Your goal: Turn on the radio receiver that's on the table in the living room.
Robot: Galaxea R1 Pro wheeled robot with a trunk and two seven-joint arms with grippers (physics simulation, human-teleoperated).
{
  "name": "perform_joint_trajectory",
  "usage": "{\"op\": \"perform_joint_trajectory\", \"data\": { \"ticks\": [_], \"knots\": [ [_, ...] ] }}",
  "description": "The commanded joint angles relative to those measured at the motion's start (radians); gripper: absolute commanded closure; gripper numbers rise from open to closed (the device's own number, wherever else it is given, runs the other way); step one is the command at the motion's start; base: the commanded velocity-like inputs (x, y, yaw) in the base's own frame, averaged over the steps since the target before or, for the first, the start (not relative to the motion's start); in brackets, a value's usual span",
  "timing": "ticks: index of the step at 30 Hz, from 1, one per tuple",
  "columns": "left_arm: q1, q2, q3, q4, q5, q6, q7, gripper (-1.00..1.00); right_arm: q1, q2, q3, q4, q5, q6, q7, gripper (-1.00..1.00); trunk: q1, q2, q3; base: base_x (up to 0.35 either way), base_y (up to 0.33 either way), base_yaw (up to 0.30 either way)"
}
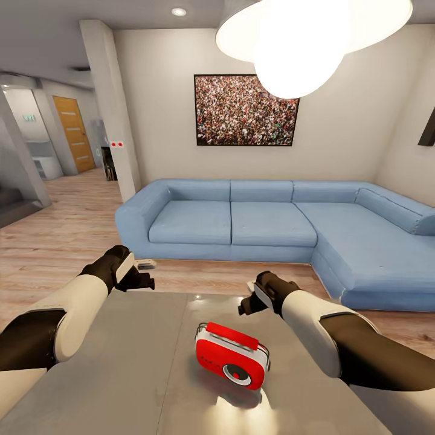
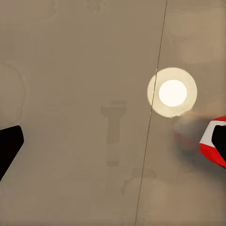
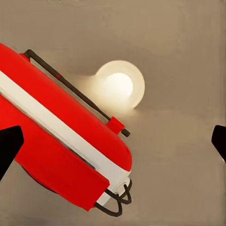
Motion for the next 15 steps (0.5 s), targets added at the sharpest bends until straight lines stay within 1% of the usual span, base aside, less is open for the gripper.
{"op": "perform_joint_trajectory", "data": {
  "ticks": [1, 8, 9, 10, 14, 15],
  "knots": [
    [0.000, 0.000, 0.000, 0.000, 0.000, 0.000, 0.000, -1.00, 0.000, 0.000, 0.000, 0.000, 0.002, -0.001, 0.000, -1.00, 0.000, 0.000, 0.000, 0.000, 0.000, 0.000],
    [0.000, 0.000, 0.000, 0.000, 0.000, 0.000, 0.000, -1.00, 0.000, 0.000, 0.000, -0.001, 0.007, -0.012, 0.000, -1.00, 0.000, 0.000, 0.000, 0.000, 0.000, 0.000],
    [0.000, 0.000, 0.000, 0.000, 0.000, 0.000, 0.000, -1.00, 0.000, 0.000, 0.001, -0.001, 0.013, -0.014, 0.000, -1.00, 0.000, 0.000, 0.000, 0.000, 0.000, 0.000],
    [0.000, 0.000, 0.000, 0.000, 0.000, 0.000, 0.000, -1.00, 0.000, 0.000, 0.001, -0.001, 0.025, -0.016, 0.000, -1.00, 0.000, 0.000, 0.000, 0.000, 0.000, 0.000],
    [0.000, 0.000, 0.000, 0.000, 0.000, 0.000, 0.000, -1.00, 0.000, 0.000, 0.001, -0.001, 0.105, -0.026, 0.001, -1.00, 0.000, 0.000, 0.000, 0.000, 0.000, 0.000],
    [0.000, 0.000, 0.000, 0.000, 0.000, 0.000, 0.000, -1.00, 0.000, 0.000, 0.001, -0.001, 0.115, -0.027, 0.001, -1.00, 0.000, 0.000, 0.000, 0.000, 0.000, 0.000]
  ]
}}
